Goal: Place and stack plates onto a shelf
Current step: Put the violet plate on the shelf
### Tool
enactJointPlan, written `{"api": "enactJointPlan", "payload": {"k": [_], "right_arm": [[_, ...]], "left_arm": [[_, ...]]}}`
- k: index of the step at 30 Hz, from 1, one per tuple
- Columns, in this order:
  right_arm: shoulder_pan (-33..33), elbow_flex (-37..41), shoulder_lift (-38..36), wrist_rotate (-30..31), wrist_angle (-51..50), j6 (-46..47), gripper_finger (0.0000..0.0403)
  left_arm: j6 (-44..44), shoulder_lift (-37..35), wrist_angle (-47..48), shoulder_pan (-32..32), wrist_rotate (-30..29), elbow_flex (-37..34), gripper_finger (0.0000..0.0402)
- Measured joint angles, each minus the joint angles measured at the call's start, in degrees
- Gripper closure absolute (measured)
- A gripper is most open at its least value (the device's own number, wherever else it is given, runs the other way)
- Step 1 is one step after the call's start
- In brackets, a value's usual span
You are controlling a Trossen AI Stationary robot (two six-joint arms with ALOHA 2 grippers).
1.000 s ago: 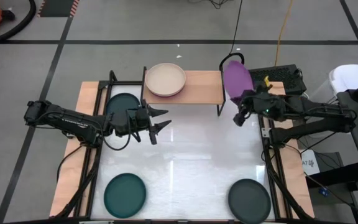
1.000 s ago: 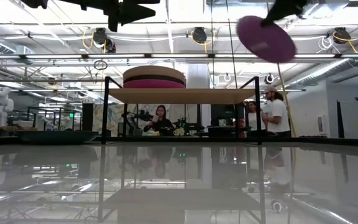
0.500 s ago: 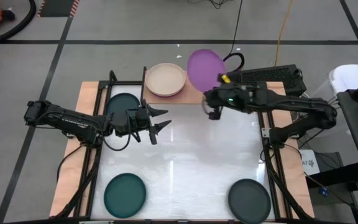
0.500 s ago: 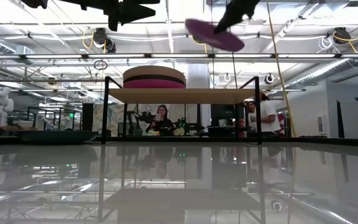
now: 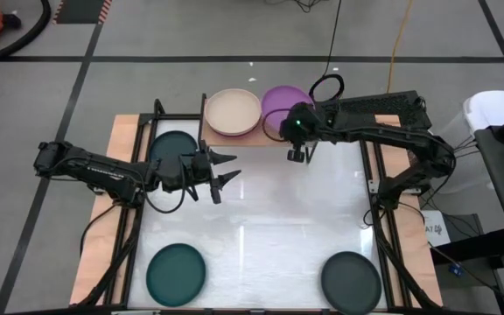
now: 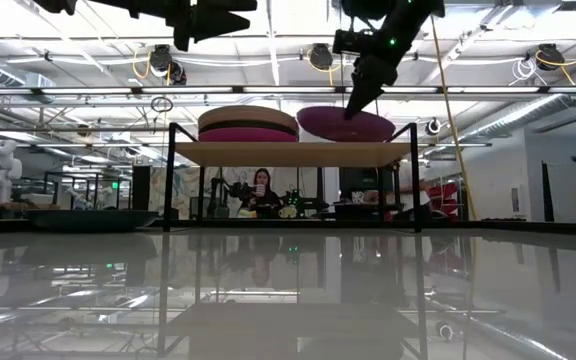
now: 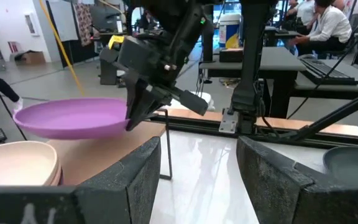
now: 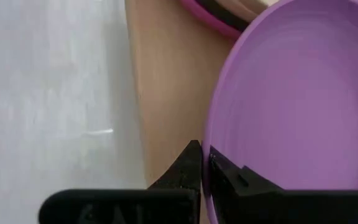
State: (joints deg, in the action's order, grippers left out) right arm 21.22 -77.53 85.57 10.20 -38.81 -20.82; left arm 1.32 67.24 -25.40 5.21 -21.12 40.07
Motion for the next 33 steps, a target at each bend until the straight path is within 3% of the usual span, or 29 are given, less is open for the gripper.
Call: {"api": "enactJointPlan", "payload": {"k": [4, 21, 27, 33], "right_arm": [[1.38, -0.02, 0.66, -4.63, -0.72, 0.28, 0.0403], [1.58, 4.41, 0.49, -4.29, 0.20, 0.44, 0.0396], [1.58, 4.50, 0.62, -9.73, 4.04, 0.38, 0.0398], [1.58, 4.50, 0.60, -10.37, 4.39, 0.64, 0.0396]], "left_arm": [[0.02, 0.00, -0.08, 0.00, 0.00, 0.00, 0.0186], [-0.33, 0.00, -0.53, 0.00, 0.00, 0.00, 0.0186], [-0.13, 0.00, -0.55, 0.00, 0.00, 0.00, 0.0186], [-0.13, 0.00, -0.55, 0.00, 0.00, 0.00, 0.0186]]}}
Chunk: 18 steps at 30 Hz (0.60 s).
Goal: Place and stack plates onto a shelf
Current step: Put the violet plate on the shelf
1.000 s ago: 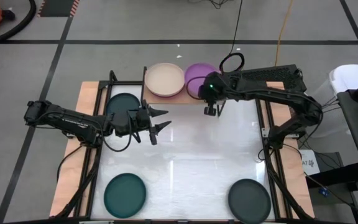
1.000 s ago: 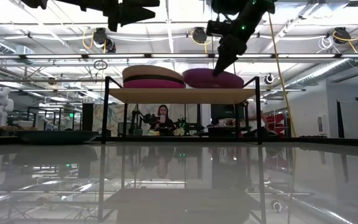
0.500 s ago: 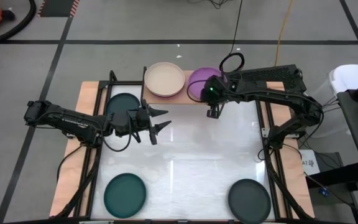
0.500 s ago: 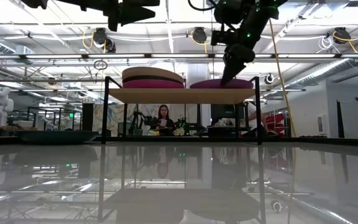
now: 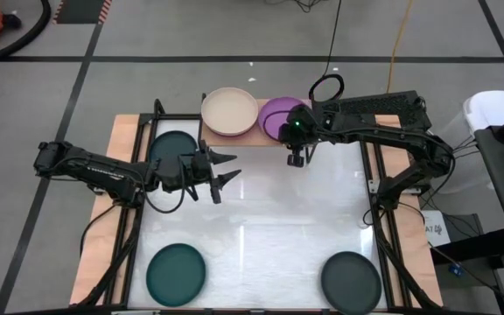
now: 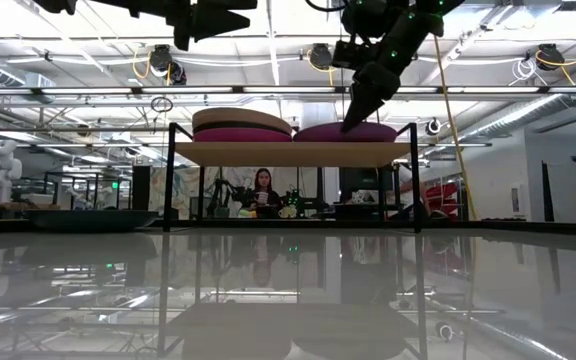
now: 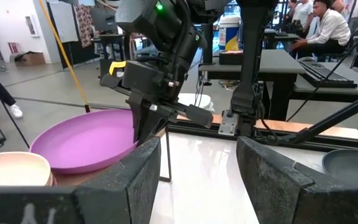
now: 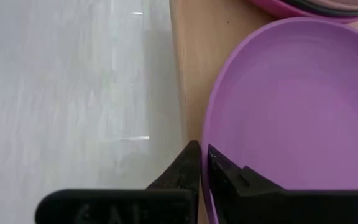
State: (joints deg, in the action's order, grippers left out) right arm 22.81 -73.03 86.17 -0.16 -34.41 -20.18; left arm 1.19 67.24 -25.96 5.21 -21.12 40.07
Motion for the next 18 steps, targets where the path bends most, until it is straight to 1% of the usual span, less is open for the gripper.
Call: {"api": "enactJointPlan", "payload": {"k": [14, 18], "right_arm": [[-0.04, 0.00, 0.02, -0.40, 2.60, 0.67, 0.0358], [-0.04, 0.00, 0.02, -3.26, 2.64, 0.02, 0.0343]], "left_arm": [[0.02, 0.00, 0.03, 0.00, 0.00, 0.00, 0.0186], [0.07, 0.00, 0.24, 0.00, 0.00, 0.00, 0.0186]]}}
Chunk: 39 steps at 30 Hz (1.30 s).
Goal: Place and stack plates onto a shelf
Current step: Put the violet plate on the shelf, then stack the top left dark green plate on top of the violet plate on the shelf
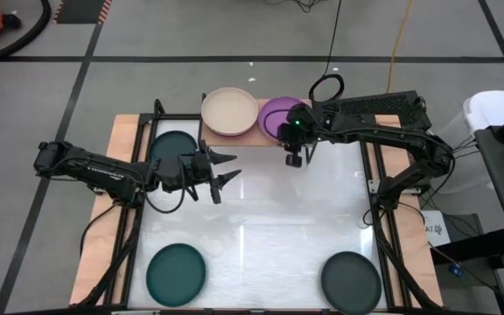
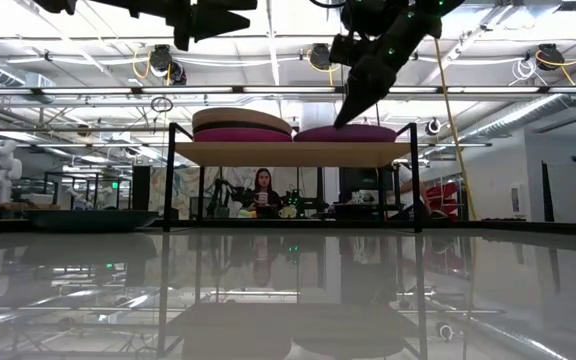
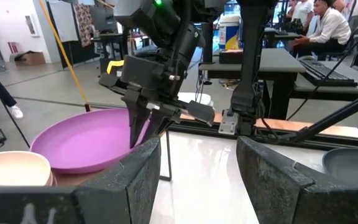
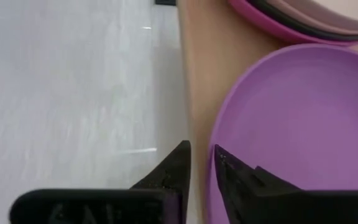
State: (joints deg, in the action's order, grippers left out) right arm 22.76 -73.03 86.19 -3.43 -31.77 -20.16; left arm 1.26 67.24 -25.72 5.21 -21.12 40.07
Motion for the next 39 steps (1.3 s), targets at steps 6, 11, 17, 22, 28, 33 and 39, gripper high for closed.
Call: {"api": "enactJointPlan", "payload": {"k": [6, 11, 17, 22, 28, 33, 39], "right_arm": [[-0.88, 0.00, -1.47, -1.22, -0.23, 0.55, 0.0307], [-1.54, 0.00, -4.60, -1.22, -0.64, 1.90, 0.0277], [-2.32, 0.00, -10.67, -1.20, -1.60, 5.38, 0.0258], [-4.78, 0.00, -17.50, -1.18, -4.52, 10.22, 0.0258], [-11.71, 9.12, -26.91, -1.39, 2.62, 15.25, 0.0258], [-17.00, 18.65, -34.08, -1.31, 11.62, 18.54, 0.0258], [-22.30, 26.78, -38.92, -1.20, 20.59, 21.77, 0.0259]], "left_arm": [[-0.02, 0.00, 0.13, 0.00, 0.00, 0.00, 0.0186], [-0.02, 0.00, 0.16, 0.00, 0.00, 0.00, 0.0186], [-1.32, 0.00, 0.60, 0.00, 0.02, 0.00, 0.0186], [-3.06, 0.00, 6.70, 0.22, -0.47, 0.56, 0.0186], [-10.44, 0.22, 28.03, 1.05, -4.50, 6.39, 0.0186], [-18.12, 0.40, 44.14, 1.85, -6.31, 9.67, 0.0186], [-32.23, 0.42, 63.52, 1.40, -8.17, 10.49, 0.0186]]}}
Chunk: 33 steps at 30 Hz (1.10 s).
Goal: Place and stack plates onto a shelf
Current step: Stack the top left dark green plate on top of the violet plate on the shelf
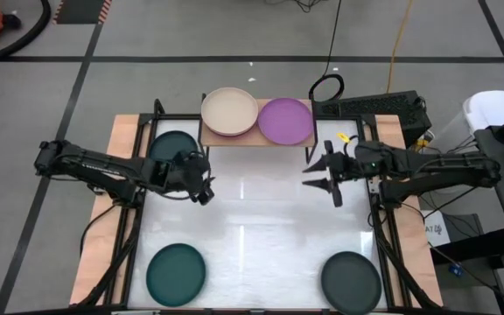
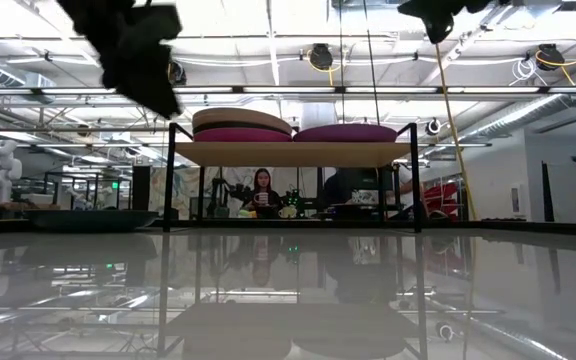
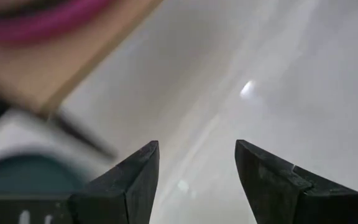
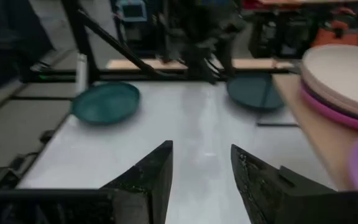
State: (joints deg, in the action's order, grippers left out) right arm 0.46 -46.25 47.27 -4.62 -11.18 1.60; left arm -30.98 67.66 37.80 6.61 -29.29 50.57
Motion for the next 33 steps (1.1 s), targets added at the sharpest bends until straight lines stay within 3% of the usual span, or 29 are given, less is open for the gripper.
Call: {"api": "enactJointPlan", "payload": {"k": [5, 10, 22, 33], "right_arm": [[-3.26, 2.84, -0.53, 0.08, 3.72, 0.97, 0.0259], [-5.64, 4.04, -0.14, 2.60, 5.24, 0.97, 0.0259], [-8.46, 4.25, 0.49, 4.80, 5.44, 0.77, 0.0259], [-9.37, 4.25, 0.52, 4.81, 5.33, 0.75, 0.0259]], "left_arm": [[-9.34, 1.01, 11.12, -2.07, -0.31, -0.63, 0.0186], [-12.11, 5.23, 16.04, -5.10, -0.33, -0.72, 0.0186], [-9.97, 19.47, 17.98, -12.55, 0.37, -0.68, 0.0186], [-7.69, 22.02, 17.77, -18.24, 1.02, -0.70, 0.0186]]}}
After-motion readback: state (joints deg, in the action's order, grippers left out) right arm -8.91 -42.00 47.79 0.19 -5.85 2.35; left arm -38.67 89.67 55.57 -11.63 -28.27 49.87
